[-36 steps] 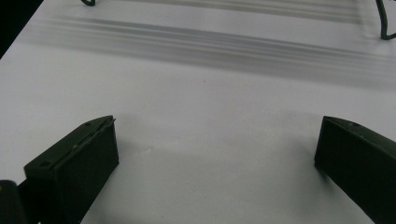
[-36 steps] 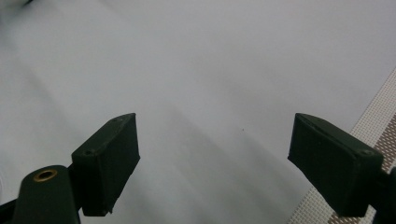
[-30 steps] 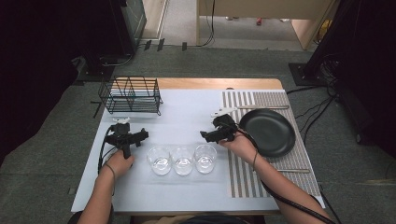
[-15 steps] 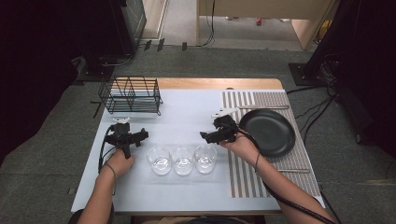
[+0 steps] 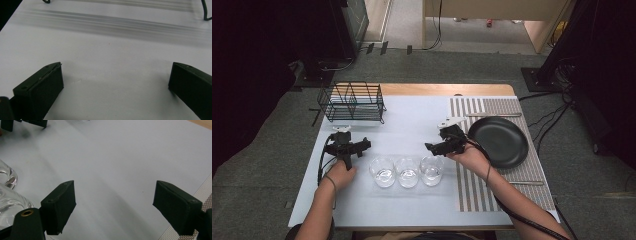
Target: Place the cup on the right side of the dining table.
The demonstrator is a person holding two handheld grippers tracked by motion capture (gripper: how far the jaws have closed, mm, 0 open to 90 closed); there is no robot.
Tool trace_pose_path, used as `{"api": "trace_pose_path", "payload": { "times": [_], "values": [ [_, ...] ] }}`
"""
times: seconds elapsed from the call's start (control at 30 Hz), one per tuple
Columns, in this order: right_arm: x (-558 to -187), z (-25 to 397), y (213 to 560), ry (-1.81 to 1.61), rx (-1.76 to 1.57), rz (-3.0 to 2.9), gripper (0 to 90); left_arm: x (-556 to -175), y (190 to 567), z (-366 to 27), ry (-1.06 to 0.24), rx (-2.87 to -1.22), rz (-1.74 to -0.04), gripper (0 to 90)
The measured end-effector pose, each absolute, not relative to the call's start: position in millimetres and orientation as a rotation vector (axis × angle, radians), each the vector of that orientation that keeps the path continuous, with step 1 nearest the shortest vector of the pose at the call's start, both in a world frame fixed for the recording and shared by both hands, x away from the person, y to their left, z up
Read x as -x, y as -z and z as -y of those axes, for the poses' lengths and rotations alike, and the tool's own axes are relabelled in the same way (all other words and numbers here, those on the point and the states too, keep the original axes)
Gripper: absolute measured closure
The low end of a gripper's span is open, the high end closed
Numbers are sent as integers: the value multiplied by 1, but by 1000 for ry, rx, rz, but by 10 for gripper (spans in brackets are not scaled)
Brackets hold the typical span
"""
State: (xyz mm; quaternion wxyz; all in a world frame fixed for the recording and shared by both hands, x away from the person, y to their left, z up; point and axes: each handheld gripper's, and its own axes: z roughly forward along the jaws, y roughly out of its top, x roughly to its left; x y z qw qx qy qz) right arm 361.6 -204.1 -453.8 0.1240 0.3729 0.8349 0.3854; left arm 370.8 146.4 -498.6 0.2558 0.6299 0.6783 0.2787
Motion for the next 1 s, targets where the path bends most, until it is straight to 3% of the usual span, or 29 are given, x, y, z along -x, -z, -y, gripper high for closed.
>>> {"api": "trace_pose_path", "payload": {
  "times": [1.0],
  "values": [
    [-355,204,440,-1160,-1010,-2463,180,-371,499,-146,-756,-1709,-1842,0]
  ]
}}
